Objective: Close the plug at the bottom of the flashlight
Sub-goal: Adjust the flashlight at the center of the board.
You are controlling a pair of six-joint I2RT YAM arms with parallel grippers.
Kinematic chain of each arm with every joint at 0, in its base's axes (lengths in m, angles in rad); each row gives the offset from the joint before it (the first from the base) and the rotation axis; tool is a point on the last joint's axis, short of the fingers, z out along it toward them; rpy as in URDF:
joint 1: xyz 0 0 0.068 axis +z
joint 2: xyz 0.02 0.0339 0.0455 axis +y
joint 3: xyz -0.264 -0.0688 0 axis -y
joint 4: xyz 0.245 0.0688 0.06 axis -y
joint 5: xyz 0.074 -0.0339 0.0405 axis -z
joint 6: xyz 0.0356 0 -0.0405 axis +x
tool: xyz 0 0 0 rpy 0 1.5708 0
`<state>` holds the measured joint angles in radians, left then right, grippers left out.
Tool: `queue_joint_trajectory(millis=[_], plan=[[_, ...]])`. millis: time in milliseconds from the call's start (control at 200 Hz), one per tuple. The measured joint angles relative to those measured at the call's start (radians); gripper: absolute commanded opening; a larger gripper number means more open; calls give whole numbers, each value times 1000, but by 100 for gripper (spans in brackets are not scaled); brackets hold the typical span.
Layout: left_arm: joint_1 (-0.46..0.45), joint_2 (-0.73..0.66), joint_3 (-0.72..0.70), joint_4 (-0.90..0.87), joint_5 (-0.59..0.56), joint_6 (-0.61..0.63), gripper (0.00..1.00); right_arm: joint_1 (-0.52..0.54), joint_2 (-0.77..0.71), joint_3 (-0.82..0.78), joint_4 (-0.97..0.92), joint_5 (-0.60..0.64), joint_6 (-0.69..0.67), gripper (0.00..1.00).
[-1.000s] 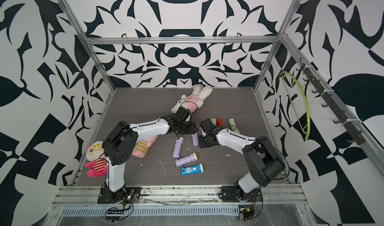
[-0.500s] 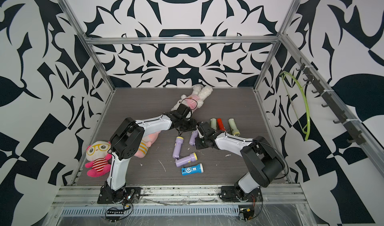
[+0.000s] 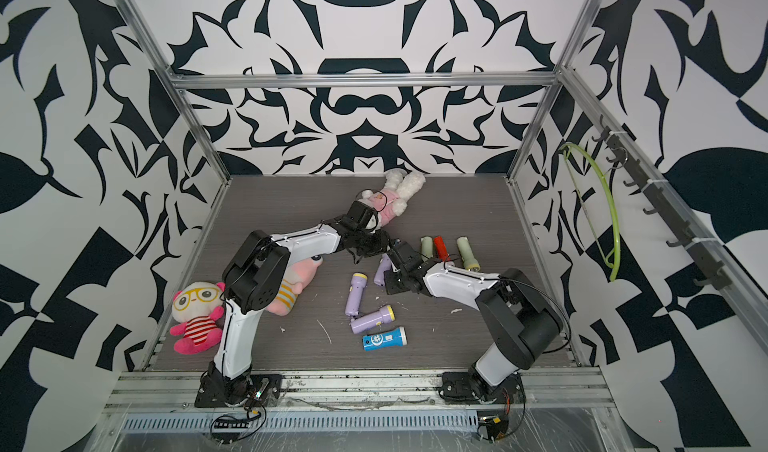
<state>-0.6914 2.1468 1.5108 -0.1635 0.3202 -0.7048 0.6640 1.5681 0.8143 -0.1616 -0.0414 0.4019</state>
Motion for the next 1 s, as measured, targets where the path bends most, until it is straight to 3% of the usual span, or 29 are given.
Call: queue_joint_trajectory(millis=[135, 290, 420, 690, 1000], plan=[[13, -87, -48, 10, 0, 23, 59, 19, -80, 19, -23, -7, -45, 0], [13, -292, -147, 7, -39, 64, 60, 26, -190, 79, -61, -2, -102, 0], [7, -451, -259, 8, -77, 79, 60, -9, -198, 136, -66, 2, -126, 0], [-69, -535, -440, -47, -150, 92, 58, -181, -8, 212, -62, -45, -108, 0], [-212, -518, -459, -76, -168, 68, 57, -184, 195, 306, -66, -125, -86, 0]])
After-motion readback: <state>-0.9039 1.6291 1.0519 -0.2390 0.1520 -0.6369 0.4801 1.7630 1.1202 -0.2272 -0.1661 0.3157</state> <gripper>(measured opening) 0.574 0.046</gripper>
